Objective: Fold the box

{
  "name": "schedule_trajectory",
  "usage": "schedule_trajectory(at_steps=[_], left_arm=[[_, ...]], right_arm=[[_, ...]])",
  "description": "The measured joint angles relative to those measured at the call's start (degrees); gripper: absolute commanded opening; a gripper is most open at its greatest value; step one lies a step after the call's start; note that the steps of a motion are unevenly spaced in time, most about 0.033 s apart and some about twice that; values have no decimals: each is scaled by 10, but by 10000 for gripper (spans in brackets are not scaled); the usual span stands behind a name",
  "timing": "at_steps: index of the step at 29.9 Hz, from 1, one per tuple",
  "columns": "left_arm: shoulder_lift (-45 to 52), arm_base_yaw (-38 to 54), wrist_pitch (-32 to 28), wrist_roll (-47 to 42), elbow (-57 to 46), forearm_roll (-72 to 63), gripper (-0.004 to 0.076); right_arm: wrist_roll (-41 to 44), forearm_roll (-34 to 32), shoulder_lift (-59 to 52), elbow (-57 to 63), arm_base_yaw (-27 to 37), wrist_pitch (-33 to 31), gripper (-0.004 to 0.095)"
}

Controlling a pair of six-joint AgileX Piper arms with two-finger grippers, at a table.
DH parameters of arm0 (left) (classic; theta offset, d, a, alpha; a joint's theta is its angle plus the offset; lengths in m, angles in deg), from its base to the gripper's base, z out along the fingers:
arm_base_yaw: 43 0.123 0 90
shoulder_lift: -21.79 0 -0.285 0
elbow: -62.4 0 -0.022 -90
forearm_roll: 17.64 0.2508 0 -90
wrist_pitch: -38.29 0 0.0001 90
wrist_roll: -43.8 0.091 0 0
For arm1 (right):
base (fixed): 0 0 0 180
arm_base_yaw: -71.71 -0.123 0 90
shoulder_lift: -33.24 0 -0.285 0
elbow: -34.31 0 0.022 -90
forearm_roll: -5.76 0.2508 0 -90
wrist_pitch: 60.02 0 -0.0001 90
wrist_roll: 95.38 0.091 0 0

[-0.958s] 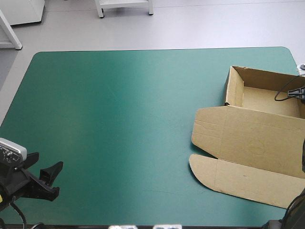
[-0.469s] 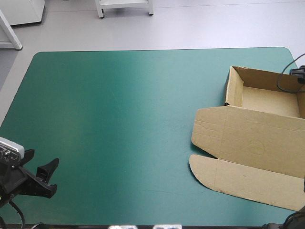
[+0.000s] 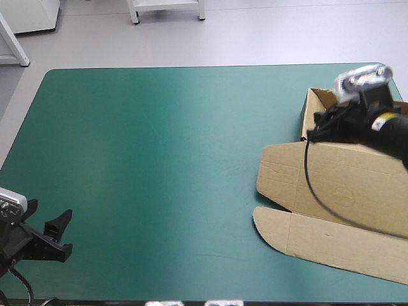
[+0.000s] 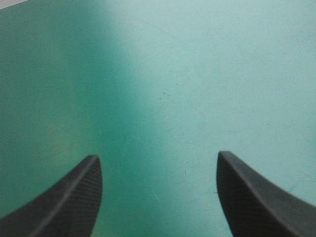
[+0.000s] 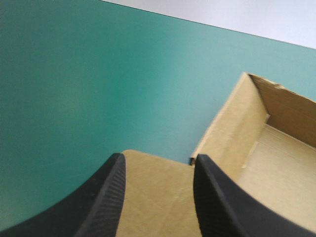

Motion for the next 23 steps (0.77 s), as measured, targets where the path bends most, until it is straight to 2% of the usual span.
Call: schedule_trajectory(at_steps=[4, 7, 13, 17, 23], left_arm=[[49, 0, -25, -16, -41, 0, 475], [97, 0, -50, -18, -82, 0, 475], [172, 0, -86, -18, -164, -11, 440], [215, 0, -109, -16, -219, -42, 419], [255, 0, -124, -5, -274, -77, 419]], right_arm=[[-1, 0, -165, 170, -94, 102, 276], [2, 0, -295, 278, -131, 145, 161], [4, -6, -506, 435, -140, 151, -20], [4, -28, -618, 492, -140, 141, -19], [16, -46, -636, 528, -140, 106, -18]])
